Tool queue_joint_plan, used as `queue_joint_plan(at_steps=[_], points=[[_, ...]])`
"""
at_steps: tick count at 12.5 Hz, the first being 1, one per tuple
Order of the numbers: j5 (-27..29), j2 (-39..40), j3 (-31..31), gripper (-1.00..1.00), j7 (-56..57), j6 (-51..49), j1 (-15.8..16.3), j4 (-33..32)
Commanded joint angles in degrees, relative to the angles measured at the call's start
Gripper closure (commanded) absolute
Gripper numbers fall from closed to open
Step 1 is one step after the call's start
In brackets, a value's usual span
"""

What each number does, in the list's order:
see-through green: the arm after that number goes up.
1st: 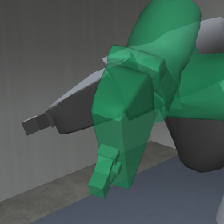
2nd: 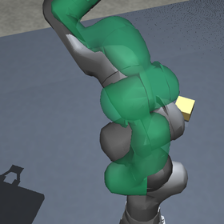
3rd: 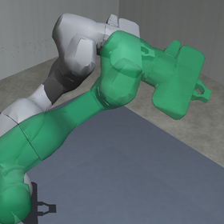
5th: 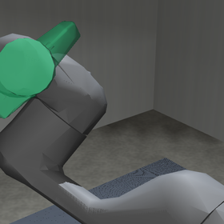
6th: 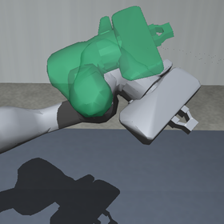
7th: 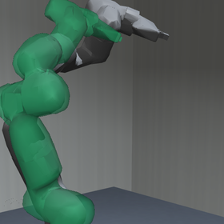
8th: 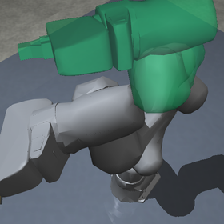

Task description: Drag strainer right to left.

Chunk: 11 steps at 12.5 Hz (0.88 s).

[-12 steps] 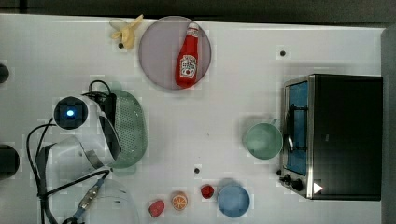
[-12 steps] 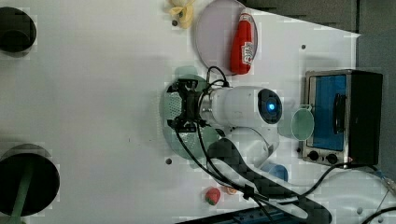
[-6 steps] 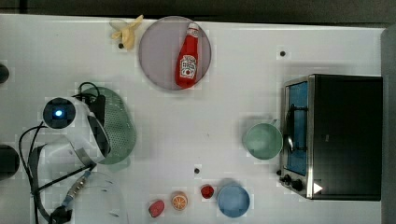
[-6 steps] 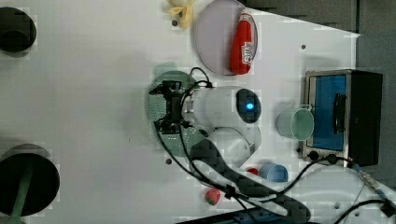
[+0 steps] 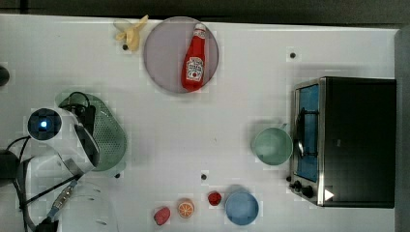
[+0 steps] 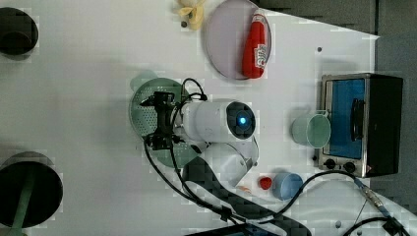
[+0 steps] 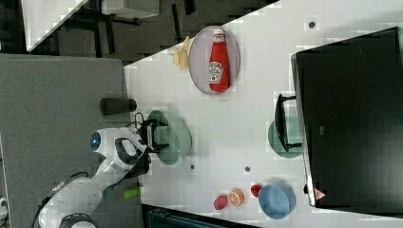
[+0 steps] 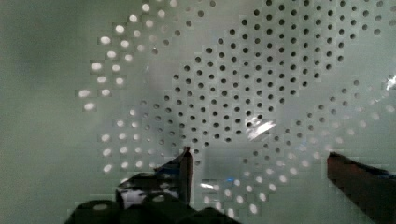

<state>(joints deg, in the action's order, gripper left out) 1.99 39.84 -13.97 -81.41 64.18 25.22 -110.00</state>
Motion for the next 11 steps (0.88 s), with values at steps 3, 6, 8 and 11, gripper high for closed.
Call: queue_joint_plan(at_steps=[3,6,8,11], points=[[0.11,-0.65,-1.14,-1.0,-1.66,-1.74,1.36,2.76],[0.09,-7.61,-1.12,-1.0,4.3,-12.01,0.78,2.7],[0.09,-14.05,-0.59,-1.0,12.52,-21.31,-0.31,2.69],[0.09,-24.86,2.22,-1.0,27.66,-34.03,-2.24,2.57]])
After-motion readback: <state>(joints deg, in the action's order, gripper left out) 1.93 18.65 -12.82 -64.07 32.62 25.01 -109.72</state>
